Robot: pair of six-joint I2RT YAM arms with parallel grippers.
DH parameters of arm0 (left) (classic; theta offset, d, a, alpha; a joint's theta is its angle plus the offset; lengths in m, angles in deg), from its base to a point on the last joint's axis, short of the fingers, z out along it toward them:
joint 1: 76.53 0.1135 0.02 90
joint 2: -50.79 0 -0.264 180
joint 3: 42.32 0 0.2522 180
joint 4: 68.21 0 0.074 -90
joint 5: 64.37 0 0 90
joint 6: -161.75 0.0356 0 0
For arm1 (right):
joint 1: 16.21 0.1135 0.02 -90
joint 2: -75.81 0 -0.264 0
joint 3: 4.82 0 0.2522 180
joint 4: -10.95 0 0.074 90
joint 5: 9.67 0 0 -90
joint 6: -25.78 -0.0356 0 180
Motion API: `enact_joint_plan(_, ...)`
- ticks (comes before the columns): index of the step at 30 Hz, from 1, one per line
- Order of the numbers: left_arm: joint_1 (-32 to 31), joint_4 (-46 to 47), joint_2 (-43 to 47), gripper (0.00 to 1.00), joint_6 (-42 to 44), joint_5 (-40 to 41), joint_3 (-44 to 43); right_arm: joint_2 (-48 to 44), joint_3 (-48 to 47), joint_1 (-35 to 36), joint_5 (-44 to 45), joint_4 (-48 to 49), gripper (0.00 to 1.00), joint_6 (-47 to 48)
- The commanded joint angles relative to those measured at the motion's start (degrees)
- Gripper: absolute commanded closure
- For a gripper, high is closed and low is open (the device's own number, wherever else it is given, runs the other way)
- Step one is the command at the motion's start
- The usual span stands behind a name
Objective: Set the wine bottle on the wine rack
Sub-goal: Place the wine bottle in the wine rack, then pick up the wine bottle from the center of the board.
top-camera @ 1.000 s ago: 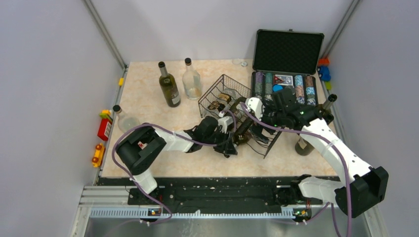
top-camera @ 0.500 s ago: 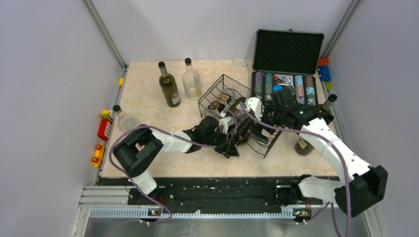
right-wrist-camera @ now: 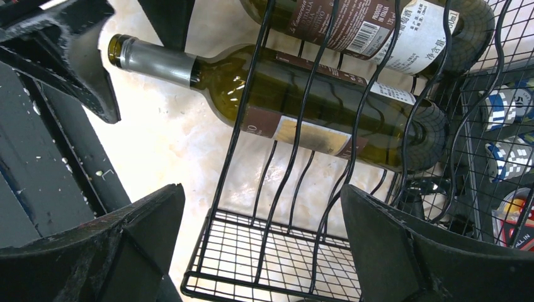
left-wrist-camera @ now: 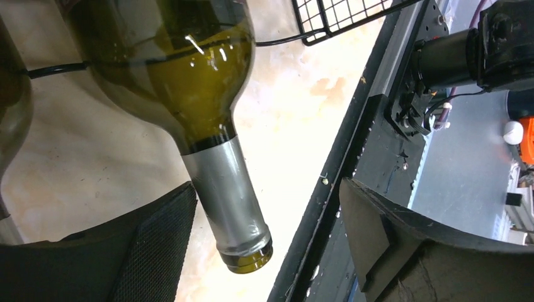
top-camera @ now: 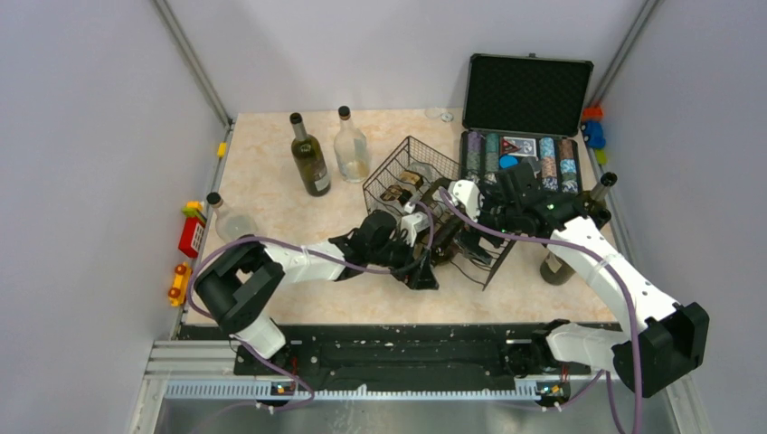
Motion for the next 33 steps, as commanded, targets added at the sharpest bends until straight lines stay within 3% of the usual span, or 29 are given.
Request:
enact_joint_plan(1, -0.25, -1.82, 3.97, 0.12, 5.64, -1.26, -0.78, -0.64, -0.07, -0.40, -0.89, 1.98, 0.03, 0.09)
enact_joint_plan(11, 0.52, -12.59, 8.23, 0.10, 16.74, -3.46, -5.38, -2.33, -0.78, -0.40, -0.33, 1.37, 0.03, -0.07)
enact_joint_plan(16, 0.62, -28.30, 10.46, 0.09, 29.91, -5.23, -13.06, -5.94, -0.81, -0.33, -0.24, 2.77, 0.03, -1.33)
enact_joint_plan(20, 0.85, -38.52, 13.15, 0.08, 36.46, -2.55, -17.54, -7.58, -1.61, -0.36, -0.41, 3.58, 0.03, -2.21)
enact_joint_plan(25, 1.88, -42.27, 18.97, 0.07, 37.87, 7.01, -20.98, -8.42, -1.74, -0.40, -1.84, 6.43, 0.03, -3.48)
enact_joint_plan(29, 7.97, -45.12, 21.94, 0.07, 37.48, 13.41, -25.69, -8.69, -1.05, -0.39, -2.82, 9.35, 0.03, -4.05)
enact_joint_plan(33, 20.02, -48.48, 21.19, 0.09, 29.91, 10.33, -33.39, -9.56, 1.28, -0.40, -3.27, 14.54, 0.02, -4.63)
